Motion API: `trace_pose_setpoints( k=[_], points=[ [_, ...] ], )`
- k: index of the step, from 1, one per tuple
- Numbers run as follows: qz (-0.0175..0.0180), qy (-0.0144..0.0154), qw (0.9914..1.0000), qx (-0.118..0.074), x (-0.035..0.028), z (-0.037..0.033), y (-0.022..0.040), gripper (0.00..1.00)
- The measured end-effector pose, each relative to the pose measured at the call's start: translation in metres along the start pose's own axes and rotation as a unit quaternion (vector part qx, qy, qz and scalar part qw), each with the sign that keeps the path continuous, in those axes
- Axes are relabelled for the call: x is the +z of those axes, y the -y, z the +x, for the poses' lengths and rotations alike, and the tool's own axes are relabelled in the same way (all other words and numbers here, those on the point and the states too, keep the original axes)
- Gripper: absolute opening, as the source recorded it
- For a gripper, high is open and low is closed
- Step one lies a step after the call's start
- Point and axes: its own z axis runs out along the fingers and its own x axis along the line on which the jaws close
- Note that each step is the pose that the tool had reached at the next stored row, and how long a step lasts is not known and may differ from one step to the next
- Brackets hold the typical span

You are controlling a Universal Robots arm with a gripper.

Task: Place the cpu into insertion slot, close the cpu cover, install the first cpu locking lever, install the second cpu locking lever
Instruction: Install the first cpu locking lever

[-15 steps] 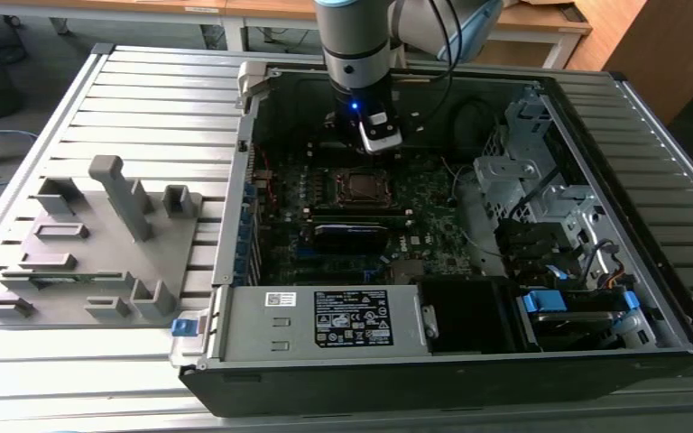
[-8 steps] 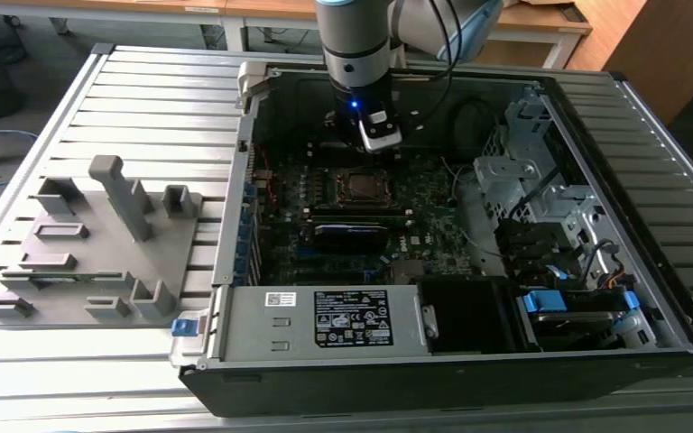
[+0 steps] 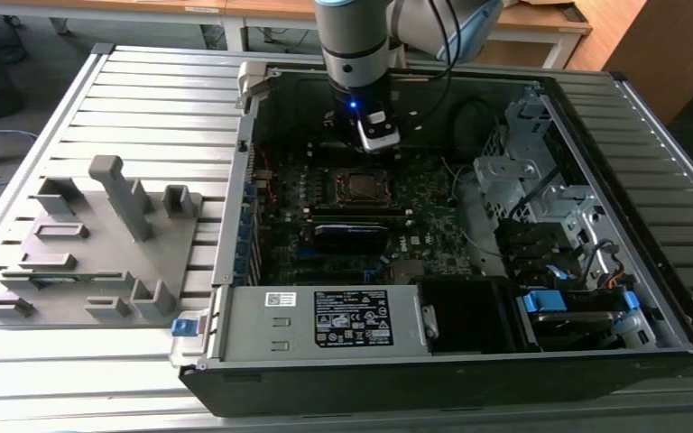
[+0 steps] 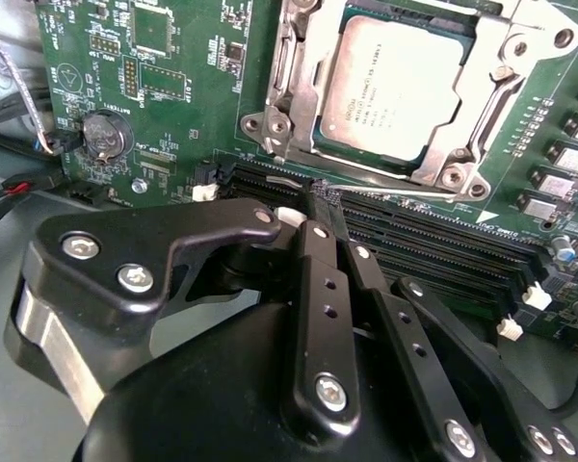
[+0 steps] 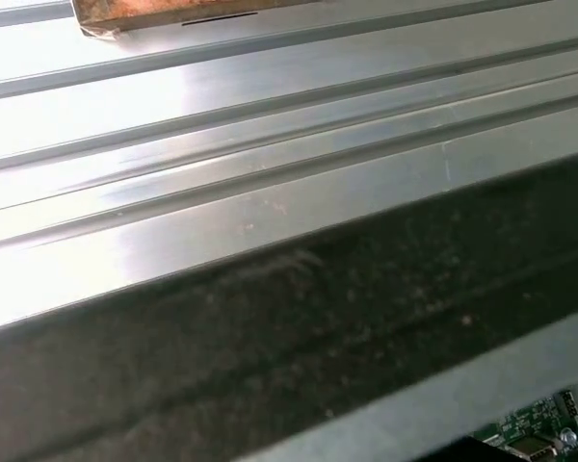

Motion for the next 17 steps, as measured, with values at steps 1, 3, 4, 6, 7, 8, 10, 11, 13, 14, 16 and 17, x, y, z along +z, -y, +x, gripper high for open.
trace_pose_setpoints(
  k=[1,3,4,6,7,8,10,11,13,14,16,17],
  points=[
    [0.0,0.0001,1.0,0.0,0.0003,0.0004,0.0001,0.11],
    [0.0003,0.0003,1.0,0.002,0.0008,0.0008,-0.0005,0.11],
    [0.0006,0.0006,0.99999,0.003,0.001,0.0012,-0.001,0.11],
    [0.0012,0.0013,0.99997,0.007,0.0016,0.0017,-0.0019,0.11],
    [0.0014,0.0016,0.99996,0.009,0.0017,0.0019,-0.0021,0.11],
    [0.0017,0.0018,0.99995,0.01,0.0018,0.002,-0.0021,0.11],
    [0.002,0.002,0.99994,0.011,0.0018,0.0019,-0.002,0.11],
    [0.0021,0.002,0.99994,0.011,0.0018,0.002,-0.002,0.11],
    [0.0021,0.0021,0.99994,0.011,0.0018,0.0018,-0.0014,0.11],
    [0.0021,0.0022,0.99994,0.011,0.0018,0.0017,-0.0011,0.11],
    [0.0021,0.0026,0.99994,0.011,0.0018,0.0017,-0.0006,0.11],
    [0.0021,0.0029,0.99994,0.011,0.0018,0.0018,-0.0003,0.11]
  ],
)
